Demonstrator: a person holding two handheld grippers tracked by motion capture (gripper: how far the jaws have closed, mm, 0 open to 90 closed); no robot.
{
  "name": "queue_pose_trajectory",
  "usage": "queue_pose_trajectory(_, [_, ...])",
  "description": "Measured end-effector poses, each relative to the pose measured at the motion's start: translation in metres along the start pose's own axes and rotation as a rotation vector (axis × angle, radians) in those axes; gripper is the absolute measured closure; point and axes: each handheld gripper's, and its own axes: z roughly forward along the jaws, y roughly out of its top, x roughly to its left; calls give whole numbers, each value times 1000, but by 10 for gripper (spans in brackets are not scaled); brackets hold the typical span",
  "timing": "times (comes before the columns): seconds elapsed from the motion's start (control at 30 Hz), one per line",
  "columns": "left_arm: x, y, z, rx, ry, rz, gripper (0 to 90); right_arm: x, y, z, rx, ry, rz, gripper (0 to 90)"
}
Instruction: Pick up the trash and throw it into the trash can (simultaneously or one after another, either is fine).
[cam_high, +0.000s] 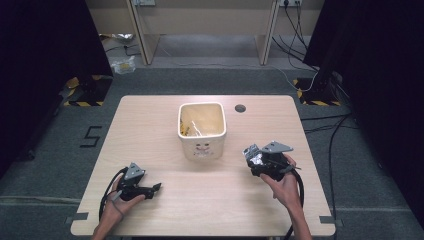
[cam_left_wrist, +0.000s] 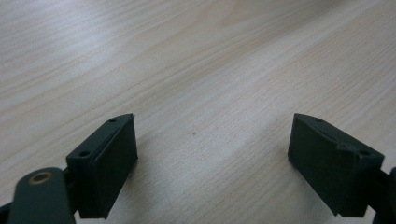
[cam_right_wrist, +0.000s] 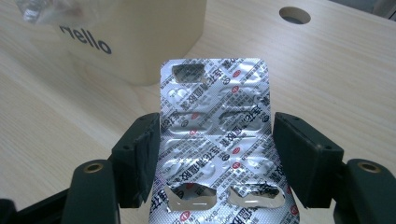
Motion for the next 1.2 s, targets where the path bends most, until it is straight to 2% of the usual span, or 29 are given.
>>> queue_pose_trajectory(0.23, [0, 0, 0, 0, 0, 1, 146, 0, 10, -8, -33, -2, -5, 343])
queue_pose_trajectory(0.57, [0, 0, 0, 1, 1, 1, 146, 4, 36, -15, -92, 4, -34, 343])
queue_pose_trajectory(1.03, [0, 0, 0, 1, 1, 1, 146, 4, 53, -21, -127, 8, -29, 343])
queue_pose_trajectory(1.2, [0, 0, 0, 2, 1, 1, 146, 7, 67, -23, -146, 6, -45, 343])
